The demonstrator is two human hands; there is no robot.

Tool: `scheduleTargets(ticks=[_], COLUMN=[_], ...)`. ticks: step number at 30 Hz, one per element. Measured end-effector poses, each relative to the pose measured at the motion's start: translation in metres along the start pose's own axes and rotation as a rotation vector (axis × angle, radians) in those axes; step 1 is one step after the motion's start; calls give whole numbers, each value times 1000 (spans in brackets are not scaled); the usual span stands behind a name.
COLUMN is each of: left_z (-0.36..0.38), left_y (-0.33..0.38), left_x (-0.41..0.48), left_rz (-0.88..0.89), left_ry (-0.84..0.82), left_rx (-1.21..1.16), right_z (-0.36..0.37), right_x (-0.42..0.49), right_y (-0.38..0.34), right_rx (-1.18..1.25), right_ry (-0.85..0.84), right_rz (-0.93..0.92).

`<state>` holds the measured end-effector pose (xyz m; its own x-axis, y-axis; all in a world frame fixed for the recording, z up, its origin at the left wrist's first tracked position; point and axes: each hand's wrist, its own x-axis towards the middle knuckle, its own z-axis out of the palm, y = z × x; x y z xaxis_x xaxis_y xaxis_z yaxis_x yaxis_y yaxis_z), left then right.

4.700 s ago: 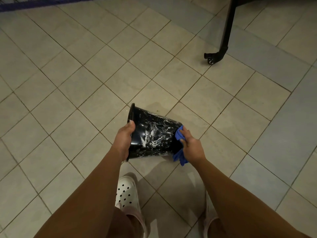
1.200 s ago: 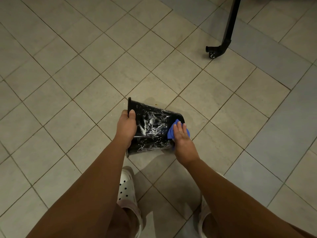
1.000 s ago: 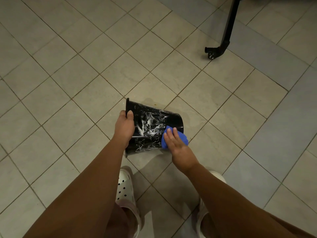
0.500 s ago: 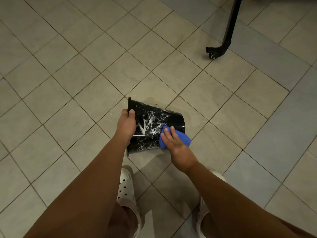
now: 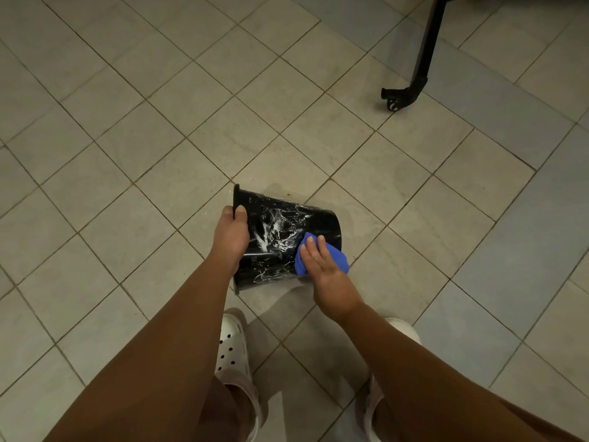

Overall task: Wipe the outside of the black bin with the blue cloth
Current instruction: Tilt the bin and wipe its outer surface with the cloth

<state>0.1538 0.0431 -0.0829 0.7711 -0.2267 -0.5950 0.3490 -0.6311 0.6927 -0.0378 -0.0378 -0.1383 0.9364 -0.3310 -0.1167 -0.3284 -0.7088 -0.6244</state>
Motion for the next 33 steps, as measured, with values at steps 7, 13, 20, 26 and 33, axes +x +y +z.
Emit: scheduleTargets(ticks=[7,13,20,26,33], left_z=[1,0,2,4,3], left_y=[3,3,3,4,3], left_x=[-2,-1,-1,0,1], left_rz=[-20,11,31,22,25], left_ry=[-1,-19,-15,-20,-20], left_rx=[-44,7,13,-39,4], right_z=[-10,-2,-3,-7,-1], right_x=[20,4,10,20,1], right_y=[3,3,-3,0,0], right_rx=[37,34,-31,43,-36], right_ry=[1,50,-24,54,14], right_rz=[112,63,-118,96,-3])
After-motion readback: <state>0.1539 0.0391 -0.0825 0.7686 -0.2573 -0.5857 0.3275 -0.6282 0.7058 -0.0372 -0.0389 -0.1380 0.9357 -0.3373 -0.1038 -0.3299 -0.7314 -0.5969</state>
